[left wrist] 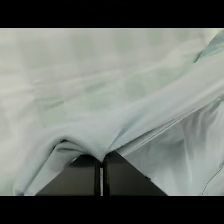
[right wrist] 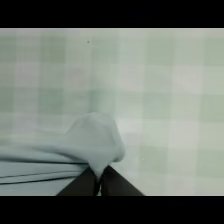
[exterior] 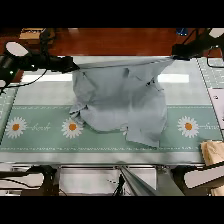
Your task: Fold the shirts.
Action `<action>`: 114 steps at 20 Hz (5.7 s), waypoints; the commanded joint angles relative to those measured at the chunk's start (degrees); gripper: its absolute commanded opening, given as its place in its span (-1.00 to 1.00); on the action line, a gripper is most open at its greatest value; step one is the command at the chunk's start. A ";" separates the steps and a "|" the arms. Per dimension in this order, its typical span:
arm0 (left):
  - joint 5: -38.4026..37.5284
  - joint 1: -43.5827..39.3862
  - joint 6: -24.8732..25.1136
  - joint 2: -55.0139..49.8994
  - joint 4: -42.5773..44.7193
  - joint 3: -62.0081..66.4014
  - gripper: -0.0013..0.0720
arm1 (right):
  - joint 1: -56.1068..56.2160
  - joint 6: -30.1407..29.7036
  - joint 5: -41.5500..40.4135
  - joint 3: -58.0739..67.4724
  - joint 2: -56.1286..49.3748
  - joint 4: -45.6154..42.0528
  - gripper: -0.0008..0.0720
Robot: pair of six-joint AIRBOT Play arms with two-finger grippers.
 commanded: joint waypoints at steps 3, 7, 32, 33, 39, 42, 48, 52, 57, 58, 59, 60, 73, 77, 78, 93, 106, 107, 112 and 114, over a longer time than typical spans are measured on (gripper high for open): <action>-5.90 4.24 0.26 -2.69 -0.87 1.09 -0.13 | -0.96 -4.72 5.14 0.04 -0.52 0.66 0.13; -21.97 16.22 -11.39 -0.85 3.52 8.11 0.22 | -5.35 -9.92 16.68 -0.07 5.64 -7.28 0.13; -0.42 6.03 -4.22 2.49 -2.69 -32.89 0.23 | -16.44 -14.19 9.40 -35.08 19.78 13.60 0.15; -0.44 5.92 -4.22 2.14 -2.67 -32.92 0.23 | -16.44 -14.19 9.38 -35.08 20.11 13.84 0.15; -1.97 5.84 -6.21 -0.44 -2.60 -32.89 -0.91 | -16.46 -14.16 9.07 -35.08 21.97 14.84 0.15; -3.76 6.25 -4.50 -0.42 -2.60 -32.87 -0.91 | -16.48 -14.16 9.29 -35.08 22.32 10.27 0.15; -7.06 9.11 0.83 3.61 -2.64 -31.85 -0.92 | -20.13 -14.47 11.54 -36.57 22.32 10.56 0.21; -7.17 9.42 1.42 8.59 -2.67 -30.58 -0.92 | -24.61 -17.03 12.83 -46.84 22.32 17.31 0.42; -7.19 9.44 1.42 12.28 -2.71 -30.38 -0.92 | -24.28 -19.17 2.56 -59.84 22.32 26.77 0.51; -7.19 9.44 1.42 12.68 -2.71 -30.38 -0.92 | -23.04 -19.28 0.13 -61.66 22.32 27.93 0.51; -7.19 9.44 1.40 13.05 -2.86 -30.38 -0.92 | -21.46 -19.54 -2.45 -63.30 22.32 28.57 0.49; -7.21 9.44 1.40 13.35 -3.21 -30.38 -0.92 | -19.58 -19.50 -4.92 -64.72 22.32 28.33 0.49; -12.52 11.08 4.37 20.72 -9.77 -8.46 -0.92 | -8.55 -21.11 -4.11 -50.18 34.71 31.17 -0.89; -12.52 13.90 1.79 27.93 -9.92 12.33 -0.92 | -8.55 -18.80 -10.73 -31.61 50.16 29.33 -0.89; -12.48 14.78 1.05 29.62 -9.90 17.27 -0.92 | -8.55 -16.76 -13.57 -27.21 53.20 27.19 -0.89; -15.12 22.88 -12.68 51.47 12.50 34.14 -0.92 | -8.55 4.39 -8.11 3.21 63.28 5.25 -0.89; -33.18 20.02 -17.22 51.82 11.08 7.87 -0.92 | -8.52 -4.76 30.34 4.31 44.50 1.60 -0.89; -31.32 20.02 -16.83 51.49 11.06 3.06 -0.92 | -8.52 -4.76 29.92 4.31 40.70 3.04 -0.89; -14.47 19.69 -13.55 44.15 10.62 -14.47 -0.92 | -5.73 -5.73 22.16 4.31 21.64 5.46 -0.89; -7.74 18.25 -10.27 37.64 6.67 -16.96 -0.91 | -3.54 -5.75 16.24 4.31 15.69 5.46 -0.89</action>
